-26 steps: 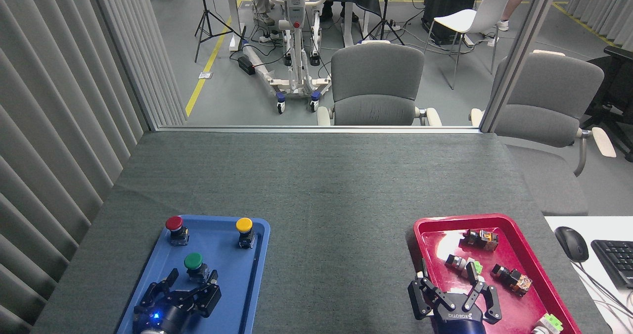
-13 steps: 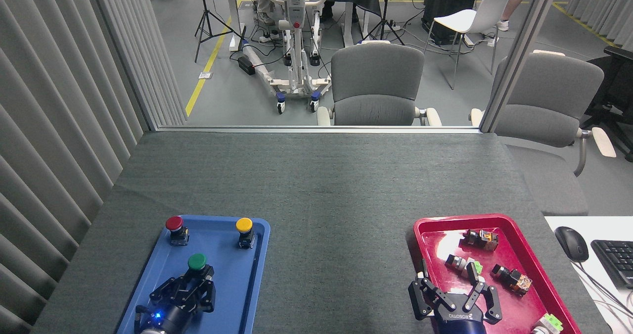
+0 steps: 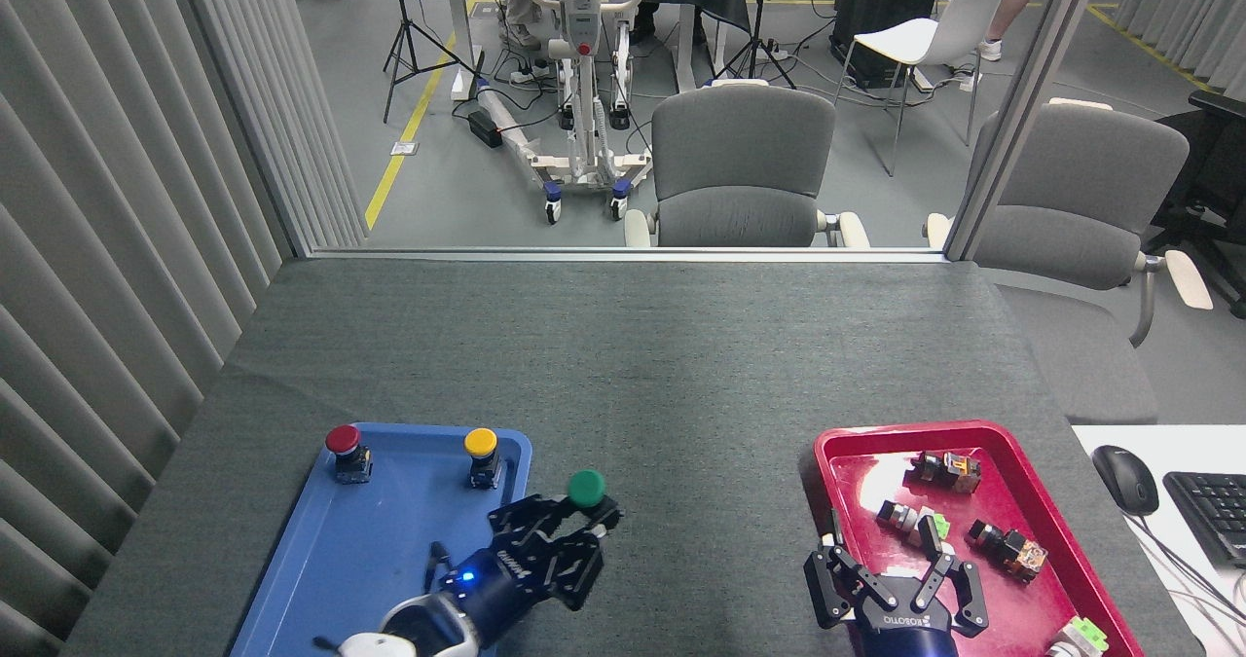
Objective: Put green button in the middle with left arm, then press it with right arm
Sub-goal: 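Carry the green button to the table middle and set it down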
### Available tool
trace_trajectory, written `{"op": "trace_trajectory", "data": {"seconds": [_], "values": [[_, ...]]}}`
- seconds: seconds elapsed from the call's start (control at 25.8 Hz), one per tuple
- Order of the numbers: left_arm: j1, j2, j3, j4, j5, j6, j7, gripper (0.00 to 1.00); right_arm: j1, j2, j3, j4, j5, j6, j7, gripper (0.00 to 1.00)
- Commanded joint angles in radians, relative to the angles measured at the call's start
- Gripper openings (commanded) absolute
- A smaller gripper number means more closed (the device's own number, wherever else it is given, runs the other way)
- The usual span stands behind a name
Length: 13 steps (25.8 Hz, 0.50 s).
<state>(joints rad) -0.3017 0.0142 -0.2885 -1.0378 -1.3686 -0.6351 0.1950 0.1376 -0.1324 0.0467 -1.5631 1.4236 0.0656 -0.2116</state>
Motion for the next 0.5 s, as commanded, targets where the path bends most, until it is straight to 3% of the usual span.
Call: {"op": "trace_trajectory", "data": {"seconds": [0.0,0.08,0.35,0.39,0.43,0.47], "values": [[-0.077,-0.111,-0.067,0.154,-0.116,0.046,-0.012,0.00,0.001,-0.004,0.002,0.000,0.000,0.002,0.000,0.99],[-0.085,-0.149,-0.067,0.206,-0.158,0.061,-0.015,0.00,0.002,-0.001,0.004,0.000,0.000,0.002,0.000,0.99],[-0.096,-0.149,-0.112,0.265,-0.153,0.084,-0.017,0.02,0.005,0.004,0.007,0.000,0.003,0.003,0.000,0.99],[-0.097,-0.149,-0.112,0.265,-0.148,0.115,-0.015,0.15,0.005,0.004,0.007,0.000,0.003,0.002,0.000,0.99],[-0.096,-0.148,-0.113,0.266,-0.145,0.152,-0.015,0.40,0.005,0.004,0.007,0.000,0.001,0.002,0.000,0.99],[-0.096,-0.148,-0.115,0.265,-0.144,0.178,-0.015,0.75,0.005,0.004,0.007,0.000,0.001,0.000,0.000,0.99]]}}
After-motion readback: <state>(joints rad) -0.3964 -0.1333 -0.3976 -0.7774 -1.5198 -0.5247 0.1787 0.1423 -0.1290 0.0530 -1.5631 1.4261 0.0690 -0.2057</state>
